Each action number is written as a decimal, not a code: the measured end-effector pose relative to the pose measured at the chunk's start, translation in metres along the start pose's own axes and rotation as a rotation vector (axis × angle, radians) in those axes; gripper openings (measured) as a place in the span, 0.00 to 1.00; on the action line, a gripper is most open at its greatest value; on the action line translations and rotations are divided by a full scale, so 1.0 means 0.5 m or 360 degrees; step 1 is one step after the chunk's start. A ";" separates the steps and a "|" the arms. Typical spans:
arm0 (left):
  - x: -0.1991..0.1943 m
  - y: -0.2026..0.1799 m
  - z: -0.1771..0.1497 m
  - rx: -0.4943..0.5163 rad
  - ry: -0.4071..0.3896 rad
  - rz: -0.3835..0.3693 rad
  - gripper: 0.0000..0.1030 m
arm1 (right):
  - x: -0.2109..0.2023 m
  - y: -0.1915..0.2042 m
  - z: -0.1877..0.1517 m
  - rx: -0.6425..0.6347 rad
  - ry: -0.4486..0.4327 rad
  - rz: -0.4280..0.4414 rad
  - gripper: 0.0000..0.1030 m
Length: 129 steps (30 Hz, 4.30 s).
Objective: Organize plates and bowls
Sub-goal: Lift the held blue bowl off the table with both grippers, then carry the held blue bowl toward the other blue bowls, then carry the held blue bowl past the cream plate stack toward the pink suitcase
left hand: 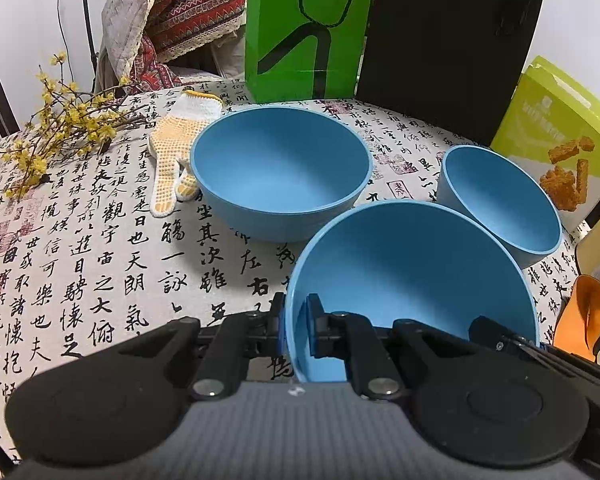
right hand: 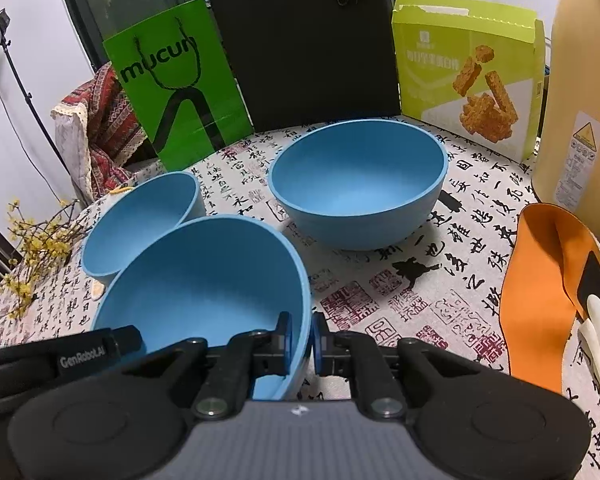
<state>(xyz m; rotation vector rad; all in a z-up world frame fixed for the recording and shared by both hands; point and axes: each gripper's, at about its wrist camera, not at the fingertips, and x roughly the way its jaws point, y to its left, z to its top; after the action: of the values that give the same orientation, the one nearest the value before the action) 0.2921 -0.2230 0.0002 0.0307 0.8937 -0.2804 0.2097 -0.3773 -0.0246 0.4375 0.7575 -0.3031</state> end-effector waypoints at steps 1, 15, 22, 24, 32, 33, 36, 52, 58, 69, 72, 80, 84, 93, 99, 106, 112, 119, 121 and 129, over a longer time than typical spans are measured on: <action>-0.002 0.001 0.000 0.0001 -0.0003 0.0000 0.11 | -0.002 0.000 -0.001 0.0001 -0.0002 0.0000 0.10; -0.045 0.007 -0.008 0.0007 -0.0053 0.0003 0.11 | -0.042 0.010 -0.007 -0.0005 -0.0046 0.0003 0.10; -0.067 0.012 -0.014 0.0004 -0.0077 -0.0014 0.11 | -0.063 0.015 -0.013 -0.0001 -0.0068 0.0003 0.10; -0.073 0.014 -0.016 0.0003 -0.0084 -0.0015 0.11 | -0.070 0.015 -0.016 0.0003 -0.0074 0.0007 0.10; -0.096 0.026 -0.026 -0.0015 -0.0098 -0.0024 0.11 | -0.089 0.023 -0.028 0.0003 -0.0089 0.0011 0.09; -0.099 0.027 -0.028 -0.0015 -0.0100 -0.0023 0.11 | -0.091 0.024 -0.029 0.0002 -0.0090 0.0013 0.09; -0.105 0.031 -0.031 -0.0016 -0.0108 -0.0017 0.11 | -0.097 0.028 -0.034 -0.0004 -0.0091 0.0014 0.09; -0.139 0.043 -0.047 -0.0013 -0.0137 -0.0013 0.11 | -0.119 0.041 -0.052 -0.0008 -0.0100 0.0018 0.09; -0.156 0.049 -0.054 -0.0017 -0.0154 -0.0012 0.11 | -0.127 0.046 -0.060 -0.0013 -0.0109 0.0020 0.09; -0.184 0.074 -0.066 -0.0047 -0.0171 -0.0012 0.11 | -0.151 0.063 -0.075 -0.0026 -0.0121 0.0044 0.09; -0.197 0.083 -0.073 -0.0059 -0.0179 -0.0002 0.11 | -0.157 0.068 -0.081 -0.0025 -0.0126 0.0060 0.09; -0.244 0.094 -0.093 -0.0029 -0.0253 0.0036 0.11 | -0.186 0.082 -0.100 -0.0024 -0.0170 0.0123 0.09; -0.260 0.104 -0.106 -0.0029 -0.0278 0.0025 0.11 | -0.200 0.086 -0.111 -0.0019 -0.0204 0.0143 0.09; -0.291 0.128 -0.144 -0.0042 -0.0324 -0.0016 0.11 | -0.226 0.082 -0.145 0.0022 -0.0264 0.0211 0.10; -0.308 0.141 -0.167 -0.0049 -0.0381 -0.0009 0.11 | -0.240 0.091 -0.177 0.0011 -0.0311 0.0239 0.10; -0.321 0.158 -0.185 -0.0063 -0.0407 -0.0031 0.11 | -0.250 0.097 -0.196 0.0011 -0.0357 0.0253 0.10; -0.325 0.170 -0.191 -0.0072 -0.0415 -0.0046 0.11 | -0.253 0.102 -0.208 0.0022 -0.0363 0.0268 0.10; -0.330 0.182 -0.197 -0.0064 -0.0429 -0.0034 0.11 | -0.252 0.111 -0.214 0.0016 -0.0375 0.0285 0.10; -0.332 0.186 -0.197 -0.0064 -0.0432 -0.0026 0.11 | -0.252 0.117 -0.215 0.0009 -0.0379 0.0289 0.10; -0.338 0.202 -0.200 -0.0048 -0.0432 0.0005 0.11 | -0.252 0.137 -0.218 -0.0025 -0.0375 0.0316 0.10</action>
<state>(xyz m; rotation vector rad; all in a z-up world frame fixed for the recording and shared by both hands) 0.1411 -0.0727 0.0586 -0.0336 0.6278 -0.2612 0.0867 -0.2516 0.0138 0.4496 0.4817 -0.1591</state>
